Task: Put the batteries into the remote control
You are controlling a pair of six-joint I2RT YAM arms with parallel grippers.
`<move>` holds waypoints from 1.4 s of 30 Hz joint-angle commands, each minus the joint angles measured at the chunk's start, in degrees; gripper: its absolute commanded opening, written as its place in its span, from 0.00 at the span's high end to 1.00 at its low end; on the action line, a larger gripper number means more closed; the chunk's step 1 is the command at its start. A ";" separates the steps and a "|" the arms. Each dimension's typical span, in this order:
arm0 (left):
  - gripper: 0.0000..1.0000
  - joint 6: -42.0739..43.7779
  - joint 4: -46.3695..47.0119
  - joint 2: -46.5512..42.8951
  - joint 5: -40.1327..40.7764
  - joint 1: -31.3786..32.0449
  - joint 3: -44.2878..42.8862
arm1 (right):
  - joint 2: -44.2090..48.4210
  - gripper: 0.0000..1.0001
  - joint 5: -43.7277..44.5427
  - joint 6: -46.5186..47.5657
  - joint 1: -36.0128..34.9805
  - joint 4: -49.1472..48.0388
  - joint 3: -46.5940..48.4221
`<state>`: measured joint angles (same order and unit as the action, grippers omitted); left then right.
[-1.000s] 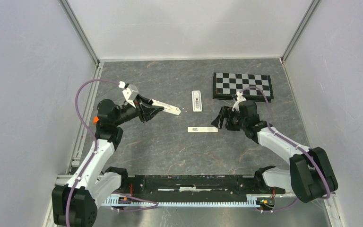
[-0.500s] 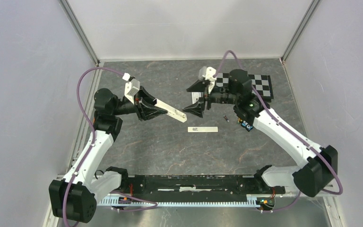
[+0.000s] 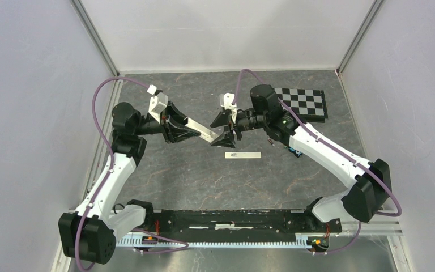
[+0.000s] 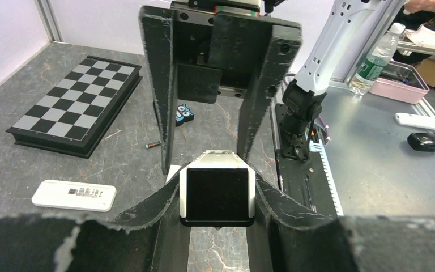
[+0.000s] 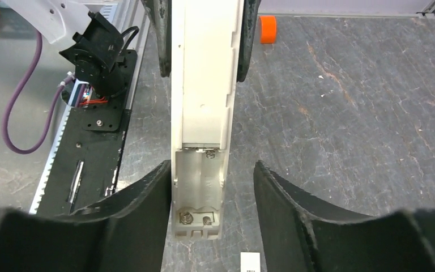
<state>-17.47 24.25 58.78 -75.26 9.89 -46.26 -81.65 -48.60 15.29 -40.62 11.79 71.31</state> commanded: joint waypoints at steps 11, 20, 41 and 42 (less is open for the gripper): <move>0.12 -5.55 2.79 -4.02 23.99 0.22 1.39 | 5.60 1.00 16.52 -17.21 -0.15 -28.49 -10.45; 0.27 -23.99 5.31 -3.77 46.50 2.93 4.65 | 0.48 1.00 50.12 -19.39 -7.67 -29.21 -5.60; 0.45 -34.54 1.38 4.08 53.72 6.28 2.01 | -7.72 1.00 51.65 -18.19 -12.28 -18.81 3.98; 0.44 -33.70 0.35 4.05 54.27 6.28 1.64 | -7.90 1.00 51.67 -18.26 -12.33 -18.34 4.21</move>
<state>-51.37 26.09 62.65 -23.53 15.90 -41.67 -88.71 4.38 -3.55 -52.66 -7.49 71.18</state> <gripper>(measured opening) 0.542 0.368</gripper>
